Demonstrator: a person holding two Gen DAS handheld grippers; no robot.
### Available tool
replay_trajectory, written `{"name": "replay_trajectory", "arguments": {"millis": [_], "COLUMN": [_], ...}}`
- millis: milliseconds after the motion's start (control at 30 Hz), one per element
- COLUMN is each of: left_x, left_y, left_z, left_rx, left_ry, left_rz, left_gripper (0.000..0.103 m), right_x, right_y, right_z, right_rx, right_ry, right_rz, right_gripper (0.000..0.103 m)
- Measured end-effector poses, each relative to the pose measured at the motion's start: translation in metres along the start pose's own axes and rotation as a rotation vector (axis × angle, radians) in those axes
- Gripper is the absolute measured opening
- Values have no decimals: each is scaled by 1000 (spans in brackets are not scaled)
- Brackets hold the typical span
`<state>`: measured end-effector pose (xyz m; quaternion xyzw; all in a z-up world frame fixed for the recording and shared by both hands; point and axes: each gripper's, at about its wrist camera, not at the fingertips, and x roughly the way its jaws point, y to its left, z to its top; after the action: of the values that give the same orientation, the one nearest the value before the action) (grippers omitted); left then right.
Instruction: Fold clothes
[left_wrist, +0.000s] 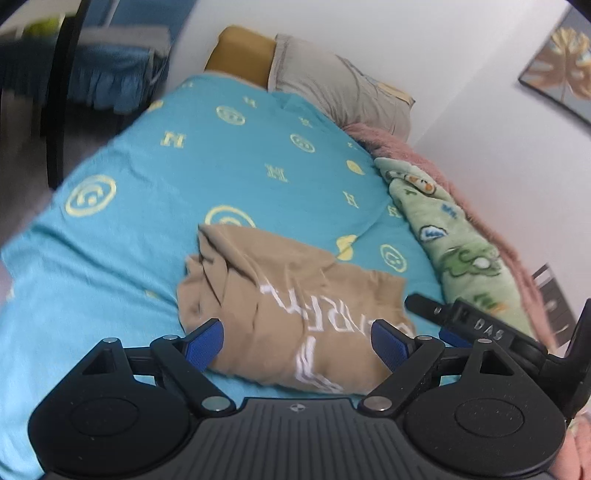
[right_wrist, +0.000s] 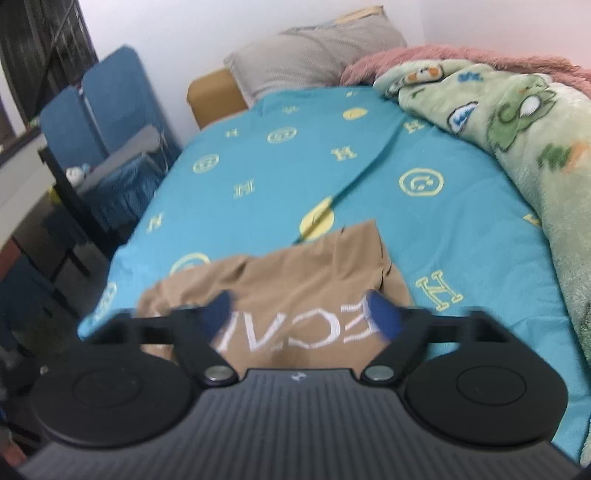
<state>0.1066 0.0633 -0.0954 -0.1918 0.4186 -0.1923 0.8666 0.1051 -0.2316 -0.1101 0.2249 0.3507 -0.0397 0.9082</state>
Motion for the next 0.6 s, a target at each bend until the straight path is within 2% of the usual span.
{"name": "replay_trajectory", "arguments": {"millis": [300,400,467,567,600], "left_x": [52,73,83,87,86], "left_y": [44,62,71,77,77], "left_z": [-17,-22,-23,-23,-23], "left_rx": [-359,-480,-542,-580,-577], "left_ry": [200,215,211,175,164], "left_rz": [-148,-160,-174,-176,-174], "left_gripper": [89,86,79,66,57], "right_x": [-19,-11,1,20,26], "right_y": [-19,-33,-39,-44,-43], "right_z": [6,-1,-11,-27,-32], "right_rx": [244,421,542,678,707], "right_ry": [41,113,178,265,279], "right_rz": [148,247,310,382,393], "right_gripper": [89,89,90,90,90]}}
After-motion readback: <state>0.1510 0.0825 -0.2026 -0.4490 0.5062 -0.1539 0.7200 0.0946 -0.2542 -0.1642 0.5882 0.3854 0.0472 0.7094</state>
